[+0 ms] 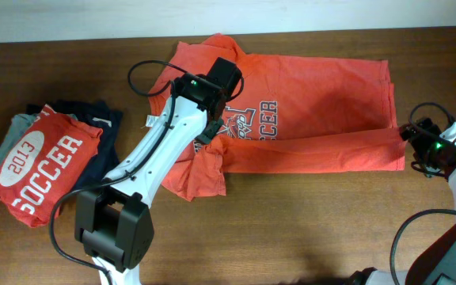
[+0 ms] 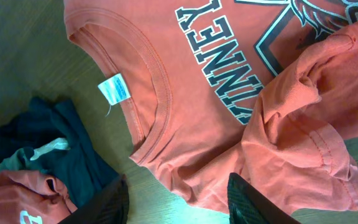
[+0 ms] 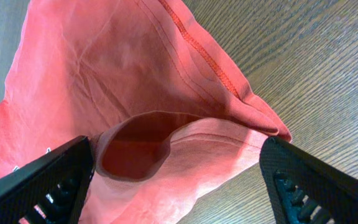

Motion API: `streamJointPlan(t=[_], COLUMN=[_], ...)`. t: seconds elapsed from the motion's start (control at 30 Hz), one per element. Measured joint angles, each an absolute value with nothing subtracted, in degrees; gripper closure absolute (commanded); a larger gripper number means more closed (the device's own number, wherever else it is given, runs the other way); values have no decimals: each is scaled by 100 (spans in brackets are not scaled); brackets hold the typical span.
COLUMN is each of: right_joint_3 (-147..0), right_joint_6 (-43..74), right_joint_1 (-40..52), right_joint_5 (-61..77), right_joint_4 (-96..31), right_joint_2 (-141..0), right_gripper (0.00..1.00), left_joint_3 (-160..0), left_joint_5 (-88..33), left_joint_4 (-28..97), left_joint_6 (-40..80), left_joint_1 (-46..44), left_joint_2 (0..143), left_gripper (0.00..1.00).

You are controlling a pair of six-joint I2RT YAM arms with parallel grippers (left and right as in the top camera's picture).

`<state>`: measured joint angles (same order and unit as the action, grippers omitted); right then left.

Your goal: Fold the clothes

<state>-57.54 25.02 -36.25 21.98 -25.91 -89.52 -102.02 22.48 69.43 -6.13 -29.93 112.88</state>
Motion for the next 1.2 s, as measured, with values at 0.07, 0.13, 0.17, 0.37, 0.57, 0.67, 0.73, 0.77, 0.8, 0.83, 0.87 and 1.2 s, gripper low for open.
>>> streamJointPlan(t=[0.07, 0.13, 0.17, 0.37, 0.57, 0.67, 0.73, 0.77, 0.8, 0.83, 0.87, 1.2], right_joint_3=[-5754, -5754, -5754, -5754, -5754, -5754, -5754, -5754, -5754, -5754, -5756, -5765], right_joint_6=[2493, 2488, 2480, 2486, 2580, 2685, 2709, 2722, 2724, 2731, 2749, 3297], right_joint_1=[-3625, -3625, -3625, -3625, -3625, -3625, -3625, -3625, -3625, -3625, -3625, -3625], right_joint_5=[2200, 2198, 2198, 2185, 2104, 2106, 2108, 2108, 2110, 2108, 2104, 1474], right_joint_4=[-2600, -2604, -2611, -2646, -2526, -2366, -2241, -2178, -2139, -2141, -2193, -2740], right_joint_2=[-8952, -8952, -8952, -8952, -9080, -9288, -9439, -9504, -9564, -9607, -9642, -9684], right_gripper=[8, 6, 6, 6, 6, 6, 4, 4, 3, 1, 1, 1], left_joint_3=[-10202, -10202, -10202, -10202, -10202, -10202, -10202, -10202, -10202, -10202, -10202, -10202], left_joint_5=[2246, 2246, 2246, 2239, 2231, 2231, 2228, 2228, 2228, 2228, 2228, 2112], left_joint_4=[6943, 6943, 6943, 6941, 6923, 6923, 6921, 6921, 6921, 6921, 6921, 6921], left_joint_6=[-593, -576, -572, -550, -532, -530, -530, -530, -532, -523, -510, -506], left_joint_1=[-2993, -2993, -2993, -2993, -2993, -2993, -2993, -2993, -2993, -2993, -2993, -2993], left_joint_2=[11288, 11288, 11288, 11288, 11288, 11288, 11288, 11288, 11288, 11288, 11288, 11288], left_gripper=[49, 49, 49, 49, 48, 48, 47, 44, 44, 44, 44, 43])
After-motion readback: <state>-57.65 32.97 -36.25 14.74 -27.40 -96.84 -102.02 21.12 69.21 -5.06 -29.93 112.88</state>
